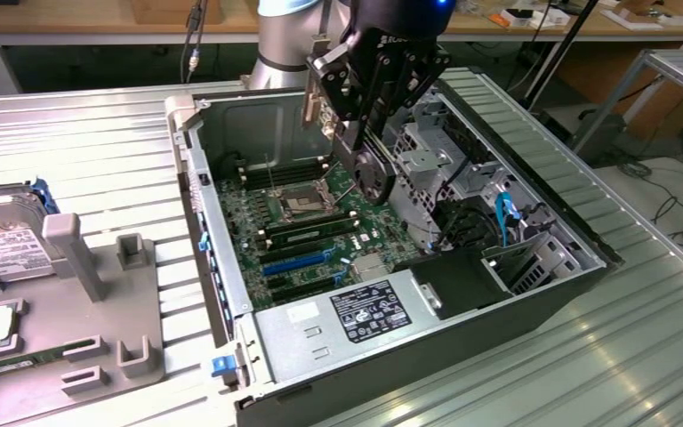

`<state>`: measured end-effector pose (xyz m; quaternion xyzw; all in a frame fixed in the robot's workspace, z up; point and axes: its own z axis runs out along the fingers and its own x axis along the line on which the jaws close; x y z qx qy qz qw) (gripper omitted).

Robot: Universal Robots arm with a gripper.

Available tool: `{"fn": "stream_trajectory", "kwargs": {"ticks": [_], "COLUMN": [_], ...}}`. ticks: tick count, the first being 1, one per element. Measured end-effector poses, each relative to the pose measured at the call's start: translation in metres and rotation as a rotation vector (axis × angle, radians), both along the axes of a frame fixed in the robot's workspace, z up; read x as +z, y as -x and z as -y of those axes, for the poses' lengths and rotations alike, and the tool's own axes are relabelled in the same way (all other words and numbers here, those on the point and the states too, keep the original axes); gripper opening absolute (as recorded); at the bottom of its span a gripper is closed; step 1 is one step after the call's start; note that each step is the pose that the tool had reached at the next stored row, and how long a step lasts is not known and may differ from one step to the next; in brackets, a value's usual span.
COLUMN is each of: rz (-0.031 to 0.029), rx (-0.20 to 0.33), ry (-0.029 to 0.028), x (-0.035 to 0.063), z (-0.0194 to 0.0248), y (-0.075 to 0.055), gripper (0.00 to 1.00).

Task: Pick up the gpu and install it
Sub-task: 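Insert the gpu into the slot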

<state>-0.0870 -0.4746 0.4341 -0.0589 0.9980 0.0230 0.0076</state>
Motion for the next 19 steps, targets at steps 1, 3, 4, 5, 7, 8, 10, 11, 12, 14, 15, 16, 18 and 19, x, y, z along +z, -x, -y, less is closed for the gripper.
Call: {"fn": "stream_trajectory", "kwargs": {"ticks": [1, 3, 4, 5, 7, 8, 10, 11, 12, 14, 15, 16, 18, 19], "rz": [0.0, 0.0, 0.0, 0.0, 0.0, 0.0, 0.0, 0.0, 0.0, 0.0001, 0.0, 0.0, 0.0, 0.0], "rx": [0.003, 0.009, 0.015, 0.02, 0.026, 0.03, 0.043, 0.045, 0.048, 0.054, 0.059, 0.065, 0.084, 0.09], "ry": [0.0, 0.0, 0.0001, 0.0001, 0.0, 0.0, 0.0, 0.0, 0.0, 0.0, 0.0, 0.0, 0.0001, 0.0], "x": [0.0, 0.0, 0.0, 0.0, 0.0, 0.0, 0.0, 0.0, 0.0, 0.0, 0.0, 0.0, 0.0, 0.0], "z": [0.0, 0.0, 0.0, 0.0, 0.0, 0.0, 0.0, 0.0, 0.0, 0.0, 0.0, 0.0, 0.0, 0.0], "y": [0.0, 0.0, 0.0, 0.0, 0.0, 0.0, 0.0, 0.0, 0.0, 0.0, 0.0, 0.0, 0.0, 0.0], "gripper": [0.27, 0.27, 0.27, 0.27, 0.27, 0.27, 0.27, 0.27, 0.27, 0.27, 0.27, 0.27, 0.27, 0.27]}}
